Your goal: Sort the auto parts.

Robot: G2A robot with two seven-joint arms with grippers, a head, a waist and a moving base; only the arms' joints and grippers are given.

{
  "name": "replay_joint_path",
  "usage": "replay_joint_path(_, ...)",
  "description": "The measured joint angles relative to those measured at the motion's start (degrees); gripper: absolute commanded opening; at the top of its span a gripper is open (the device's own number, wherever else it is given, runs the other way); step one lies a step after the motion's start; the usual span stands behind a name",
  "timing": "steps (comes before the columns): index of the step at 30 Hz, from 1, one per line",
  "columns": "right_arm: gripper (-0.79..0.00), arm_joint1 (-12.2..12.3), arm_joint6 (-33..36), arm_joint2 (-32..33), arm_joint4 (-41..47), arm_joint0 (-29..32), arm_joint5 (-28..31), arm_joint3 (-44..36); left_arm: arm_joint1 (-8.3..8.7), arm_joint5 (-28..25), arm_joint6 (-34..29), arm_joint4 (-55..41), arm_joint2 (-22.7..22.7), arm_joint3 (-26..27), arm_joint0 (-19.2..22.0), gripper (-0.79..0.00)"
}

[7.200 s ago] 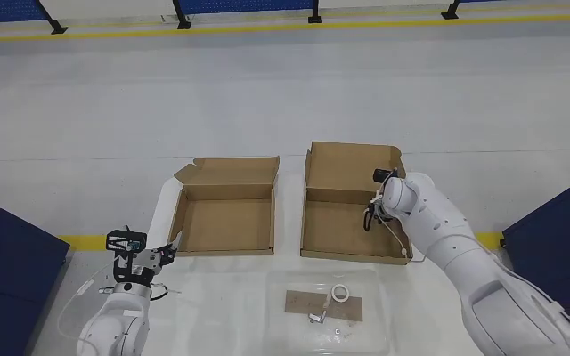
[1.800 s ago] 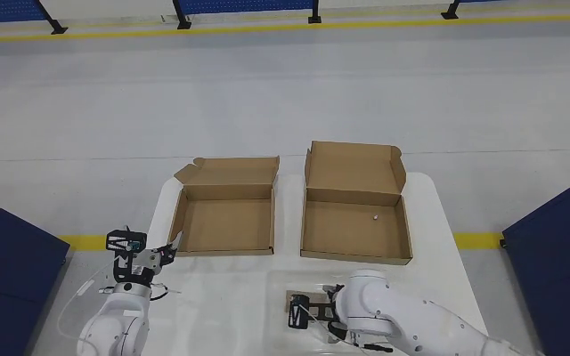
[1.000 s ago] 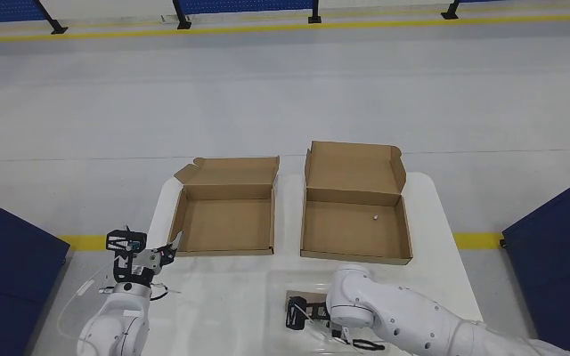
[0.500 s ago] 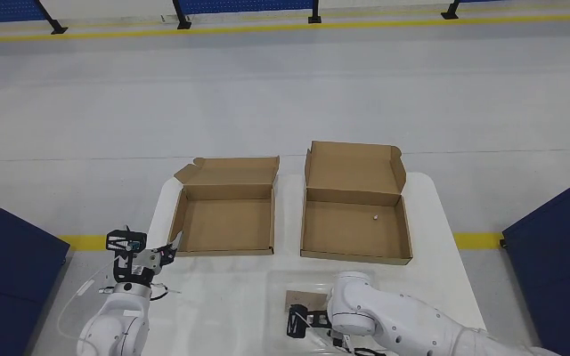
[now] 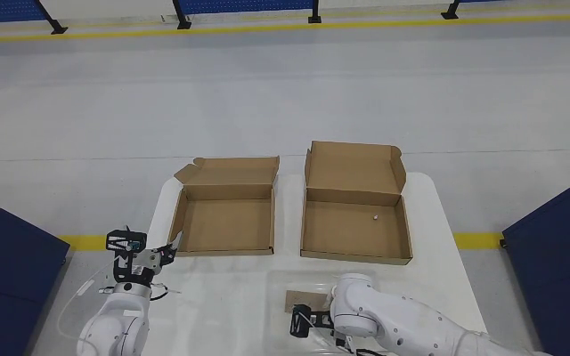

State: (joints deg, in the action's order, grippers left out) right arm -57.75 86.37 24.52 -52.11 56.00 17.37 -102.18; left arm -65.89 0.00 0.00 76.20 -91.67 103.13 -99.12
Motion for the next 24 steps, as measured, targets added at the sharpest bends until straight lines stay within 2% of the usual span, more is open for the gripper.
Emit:
replay_joint_path(1, -0.773, 0.0, -0.1, 0.0, 0.0, 0.0, 0.0, 0.0, 0.0, 0.0, 0.0, 0.0, 0.0, 0.0, 0.0, 0.0)
replay_joint_path(2, -0.785, 0.0, -0.1, 0.1, 0.0, 0.0, 0.0, 0.1, 0.0, 0.0, 0.0, 0.0, 0.0, 0.0, 0.0, 0.0)
replay_joint_path(11, -0.785, 0.3, 1.3, 1.3, -0.8, 0.4, -1.1, -1.7, 0.0, 0.0, 0.0, 0.0, 0.0, 0.0, 0.0, 0.0)
replay_joint_path(19, -0.785, 3.5, 1.6, 3.9, -3.5, 1.9, -2.6, -8.6, 0.0, 0.0, 0.0, 0.0, 0.0, 0.0, 0.0, 0.0)
replay_joint_path(24, -0.785, 3.6, 1.6, 4.0, -3.5, 1.9, -2.6, -8.8, 0.0, 0.0, 0.0, 0.0, 0.0, 0.0, 0.0, 0.0)
